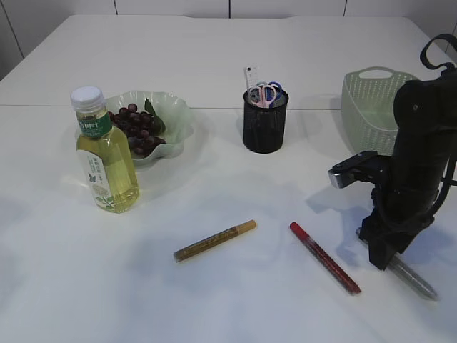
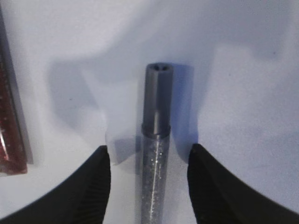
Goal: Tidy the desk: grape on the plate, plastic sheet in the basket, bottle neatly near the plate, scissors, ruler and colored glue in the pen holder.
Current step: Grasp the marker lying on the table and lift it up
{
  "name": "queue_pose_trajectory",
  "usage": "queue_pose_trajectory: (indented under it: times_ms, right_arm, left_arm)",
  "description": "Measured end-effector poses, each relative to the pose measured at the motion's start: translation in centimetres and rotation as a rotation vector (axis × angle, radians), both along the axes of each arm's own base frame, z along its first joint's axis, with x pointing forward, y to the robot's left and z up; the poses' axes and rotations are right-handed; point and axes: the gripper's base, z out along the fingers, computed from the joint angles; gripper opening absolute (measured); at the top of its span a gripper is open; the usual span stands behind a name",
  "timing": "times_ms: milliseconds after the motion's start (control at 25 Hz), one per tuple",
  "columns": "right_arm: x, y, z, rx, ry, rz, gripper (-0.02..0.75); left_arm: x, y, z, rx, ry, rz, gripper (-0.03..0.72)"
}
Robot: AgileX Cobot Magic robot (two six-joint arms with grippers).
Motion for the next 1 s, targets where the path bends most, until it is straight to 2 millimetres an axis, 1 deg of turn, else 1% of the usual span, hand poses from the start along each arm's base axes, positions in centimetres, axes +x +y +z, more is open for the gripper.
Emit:
queue_pose_trajectory:
  times_ms: [360, 600, 680, 1000]
  right_arm:
    - [0.0, 0.0, -0.06, 0.0, 0.002, 0.0, 0.413]
    - [0.0, 0.0, -0.06, 0.0, 0.002, 0.0, 0.309]
    - [0.0, 0.0, -0.06, 0.0, 0.002, -0.002, 0.286]
    - [0.02, 0.0, -0.06, 0.0, 0.0, -0.002, 0.269]
  left_arm:
    - [0.01, 0.02, 0.0, 0.002, -0.001, 0.0, 0.434]
    - [0.01, 0.02, 0.0, 0.002, -0.001, 0.0, 0.434]
    - [0.01, 0.02, 0.0, 0.002, -0.001, 0.0, 0.434]
    - [0.04, 0.01, 0.01, 0.001, -0.005, 0.0, 0.435]
